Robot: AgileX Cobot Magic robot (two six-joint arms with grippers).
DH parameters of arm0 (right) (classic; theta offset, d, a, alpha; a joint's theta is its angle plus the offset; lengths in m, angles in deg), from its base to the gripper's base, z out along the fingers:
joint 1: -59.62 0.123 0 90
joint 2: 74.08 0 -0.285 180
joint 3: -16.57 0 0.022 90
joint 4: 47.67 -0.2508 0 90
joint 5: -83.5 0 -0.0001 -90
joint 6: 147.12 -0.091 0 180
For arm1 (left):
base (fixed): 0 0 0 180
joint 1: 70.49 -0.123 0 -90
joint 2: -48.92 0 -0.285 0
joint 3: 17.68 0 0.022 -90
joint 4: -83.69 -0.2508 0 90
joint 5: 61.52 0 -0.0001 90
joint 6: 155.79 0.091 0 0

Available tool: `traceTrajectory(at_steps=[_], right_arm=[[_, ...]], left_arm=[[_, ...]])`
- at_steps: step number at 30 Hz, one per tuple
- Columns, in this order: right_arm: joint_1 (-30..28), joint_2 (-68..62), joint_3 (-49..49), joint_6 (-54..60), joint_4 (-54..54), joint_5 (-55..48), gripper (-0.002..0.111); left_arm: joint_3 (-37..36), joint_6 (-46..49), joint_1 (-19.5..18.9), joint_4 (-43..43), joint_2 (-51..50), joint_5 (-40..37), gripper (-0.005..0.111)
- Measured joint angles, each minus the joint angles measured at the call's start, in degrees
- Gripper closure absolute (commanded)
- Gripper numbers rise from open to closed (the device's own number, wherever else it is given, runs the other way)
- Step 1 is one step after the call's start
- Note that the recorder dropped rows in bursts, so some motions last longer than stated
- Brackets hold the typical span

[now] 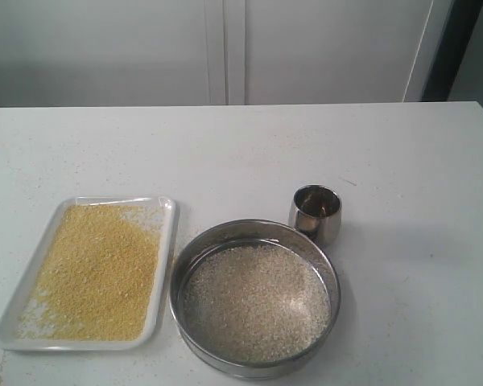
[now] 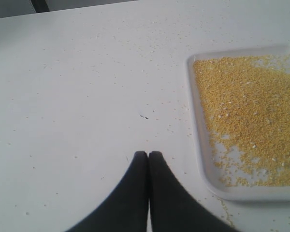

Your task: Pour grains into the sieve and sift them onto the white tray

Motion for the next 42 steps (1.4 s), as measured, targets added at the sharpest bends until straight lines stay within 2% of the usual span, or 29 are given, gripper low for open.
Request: traceTrajectory(at_steps=[8, 42], right_arm=[[0.0, 0.7, 6.6, 0.1, 0.0, 3.1, 0.108], [0.0, 0.7, 6.6, 2.8, 0.0, 2.3, 0.108]], left_arm=[[0.0, 0.0, 0.0, 0.0, 0.0, 0.0, 0.107], [0.0, 0.0, 0.0, 0.0, 0.0, 0.0, 0.107]])
